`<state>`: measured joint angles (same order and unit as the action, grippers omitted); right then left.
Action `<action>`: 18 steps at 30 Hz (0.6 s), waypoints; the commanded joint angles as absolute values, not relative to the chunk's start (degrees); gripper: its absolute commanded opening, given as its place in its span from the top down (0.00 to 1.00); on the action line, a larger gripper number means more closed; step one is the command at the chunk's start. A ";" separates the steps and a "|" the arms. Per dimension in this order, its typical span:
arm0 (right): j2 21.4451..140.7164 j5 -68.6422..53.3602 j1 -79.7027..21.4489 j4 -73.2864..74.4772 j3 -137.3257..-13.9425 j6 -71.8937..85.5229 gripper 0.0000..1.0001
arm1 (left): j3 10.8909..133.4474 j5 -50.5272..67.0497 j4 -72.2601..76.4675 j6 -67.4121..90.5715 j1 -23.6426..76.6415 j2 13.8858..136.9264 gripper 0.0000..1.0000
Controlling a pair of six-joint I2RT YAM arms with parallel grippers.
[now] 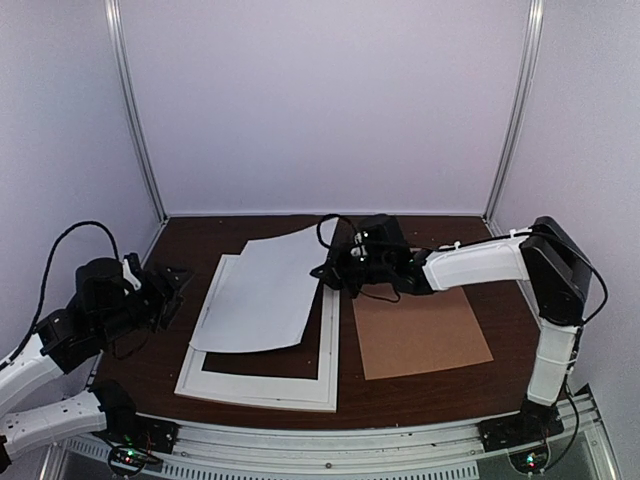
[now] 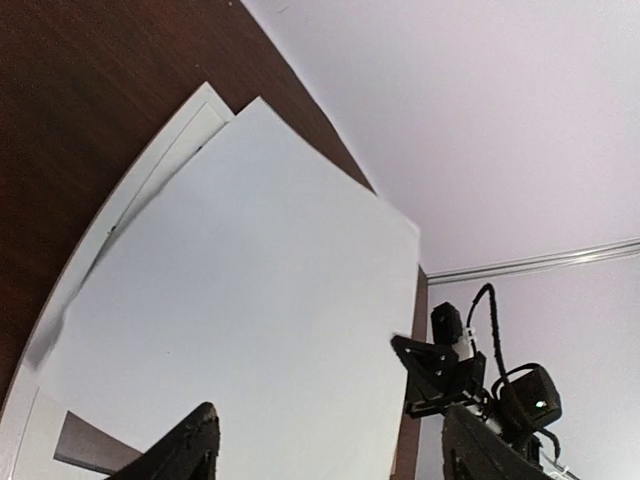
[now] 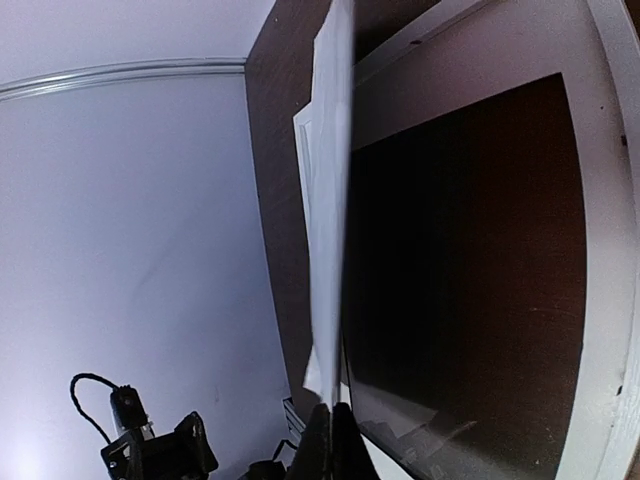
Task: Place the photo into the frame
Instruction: Pass from the left arm to the right, then place the photo on the mat board.
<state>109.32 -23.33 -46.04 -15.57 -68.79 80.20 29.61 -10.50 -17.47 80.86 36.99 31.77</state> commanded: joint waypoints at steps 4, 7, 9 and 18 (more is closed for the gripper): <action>106.84 -32.17 -40.69 -0.67 -72.05 66.96 1.00 | 32.69 -10.04 -30.48 73.56 36.72 29.33 0.17; 108.53 -35.66 -39.81 4.40 -74.31 62.94 1.00 | 32.85 -10.48 -31.32 71.14 36.74 29.62 0.16; 110.44 -38.33 -39.80 8.13 -77.07 59.95 1.00 | 33.84 -11.18 -31.11 68.57 36.74 30.52 0.14; 113.80 -44.86 -40.44 7.63 -78.39 58.52 1.00 | 44.61 -18.07 -36.59 53.11 36.74 40.73 0.12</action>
